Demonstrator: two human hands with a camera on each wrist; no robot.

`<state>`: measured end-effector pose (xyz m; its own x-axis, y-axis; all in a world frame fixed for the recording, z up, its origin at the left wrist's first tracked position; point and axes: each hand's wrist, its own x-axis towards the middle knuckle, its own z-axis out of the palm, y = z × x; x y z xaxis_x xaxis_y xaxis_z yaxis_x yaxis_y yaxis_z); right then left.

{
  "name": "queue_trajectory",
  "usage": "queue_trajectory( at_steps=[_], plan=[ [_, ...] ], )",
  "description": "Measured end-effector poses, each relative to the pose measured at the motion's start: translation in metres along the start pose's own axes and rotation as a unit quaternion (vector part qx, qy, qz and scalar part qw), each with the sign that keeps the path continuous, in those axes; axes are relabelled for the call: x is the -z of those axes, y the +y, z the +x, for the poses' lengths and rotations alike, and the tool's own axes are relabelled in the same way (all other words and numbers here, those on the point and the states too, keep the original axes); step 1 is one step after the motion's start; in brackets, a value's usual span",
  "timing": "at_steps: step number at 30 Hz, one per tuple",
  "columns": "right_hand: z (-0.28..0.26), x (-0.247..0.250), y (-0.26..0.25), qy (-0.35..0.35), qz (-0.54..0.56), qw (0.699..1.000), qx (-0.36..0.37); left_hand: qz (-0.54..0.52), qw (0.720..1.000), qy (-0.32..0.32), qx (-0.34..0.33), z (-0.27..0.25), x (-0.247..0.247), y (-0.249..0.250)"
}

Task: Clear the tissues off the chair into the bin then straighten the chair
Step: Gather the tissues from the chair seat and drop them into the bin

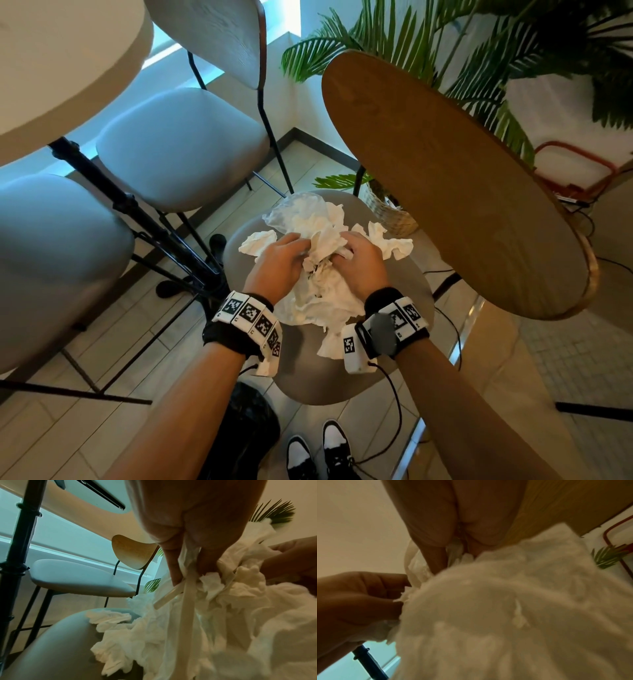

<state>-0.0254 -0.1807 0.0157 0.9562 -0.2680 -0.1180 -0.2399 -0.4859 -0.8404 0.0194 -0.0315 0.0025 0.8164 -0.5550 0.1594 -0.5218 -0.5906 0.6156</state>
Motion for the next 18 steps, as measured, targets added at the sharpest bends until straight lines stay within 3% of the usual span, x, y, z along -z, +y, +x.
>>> queue_trajectory(
  at_steps=[6,11,14,18],
  plan=[
    [-0.01,0.022,-0.041,0.009,-0.009,0.999,0.036,-0.014,1.0,0.024,-0.01,0.0,0.029,0.025],
    [-0.03,0.041,-0.105,-0.009,0.002,0.995,0.097,0.004,0.996,0.088,-0.022,-0.018,0.095,0.059],
    [-0.055,0.027,-0.152,-0.052,0.033,0.986,0.156,0.007,0.989,0.149,-0.008,-0.059,0.146,0.07],
    [-0.101,-0.027,-0.2,-0.14,0.08,0.963,0.215,0.049,0.977,0.199,0.054,-0.146,0.201,0.065]
  ],
)
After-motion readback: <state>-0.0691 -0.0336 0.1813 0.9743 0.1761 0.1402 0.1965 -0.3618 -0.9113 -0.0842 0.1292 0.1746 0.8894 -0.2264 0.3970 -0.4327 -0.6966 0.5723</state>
